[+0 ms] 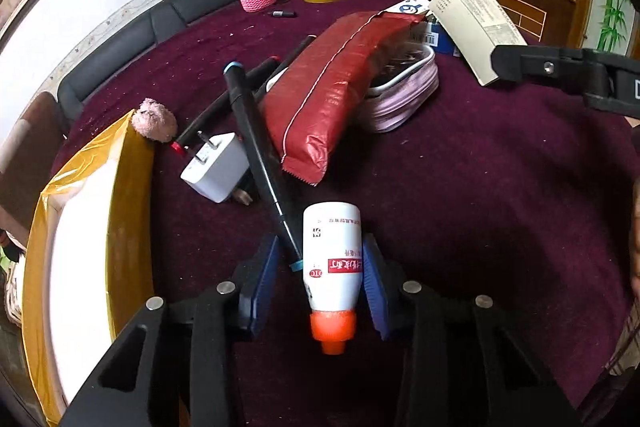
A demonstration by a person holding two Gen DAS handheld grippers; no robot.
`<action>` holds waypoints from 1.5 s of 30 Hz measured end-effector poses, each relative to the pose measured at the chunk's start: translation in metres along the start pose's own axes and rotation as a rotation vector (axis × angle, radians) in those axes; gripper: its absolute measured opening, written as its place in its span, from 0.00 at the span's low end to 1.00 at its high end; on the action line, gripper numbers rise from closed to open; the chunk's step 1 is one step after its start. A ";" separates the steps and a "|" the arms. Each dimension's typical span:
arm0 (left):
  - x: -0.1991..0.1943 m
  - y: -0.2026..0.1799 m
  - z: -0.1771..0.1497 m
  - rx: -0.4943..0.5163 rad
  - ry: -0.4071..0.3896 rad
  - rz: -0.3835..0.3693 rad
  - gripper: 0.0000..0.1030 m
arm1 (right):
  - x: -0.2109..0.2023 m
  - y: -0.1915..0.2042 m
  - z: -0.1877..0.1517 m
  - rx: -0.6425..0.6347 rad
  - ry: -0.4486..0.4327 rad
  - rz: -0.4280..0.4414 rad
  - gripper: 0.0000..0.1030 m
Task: Organize objects
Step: 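Grasp the white glue tube with the left tool while the right tool approaches a marker, then lower the glue tube into the yellow box while the right tool grasps a black marker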
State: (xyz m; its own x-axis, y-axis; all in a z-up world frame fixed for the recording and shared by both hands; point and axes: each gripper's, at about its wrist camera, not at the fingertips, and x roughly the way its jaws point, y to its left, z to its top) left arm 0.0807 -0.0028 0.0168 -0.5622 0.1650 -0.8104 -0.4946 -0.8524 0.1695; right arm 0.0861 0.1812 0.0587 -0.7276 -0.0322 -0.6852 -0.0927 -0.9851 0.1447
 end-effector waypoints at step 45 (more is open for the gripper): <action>-0.102 0.138 -0.108 -0.515 -0.250 -0.080 0.25 | 0.092 0.193 -0.001 -0.255 0.334 0.166 0.21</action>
State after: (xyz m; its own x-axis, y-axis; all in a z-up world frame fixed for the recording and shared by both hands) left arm 0.1414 -0.1909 0.0626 -0.7066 0.2981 -0.6417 -0.1907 -0.9536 -0.2329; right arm 0.0026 -0.0116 0.0229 -0.4550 -0.2044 -0.8667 0.2074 -0.9709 0.1200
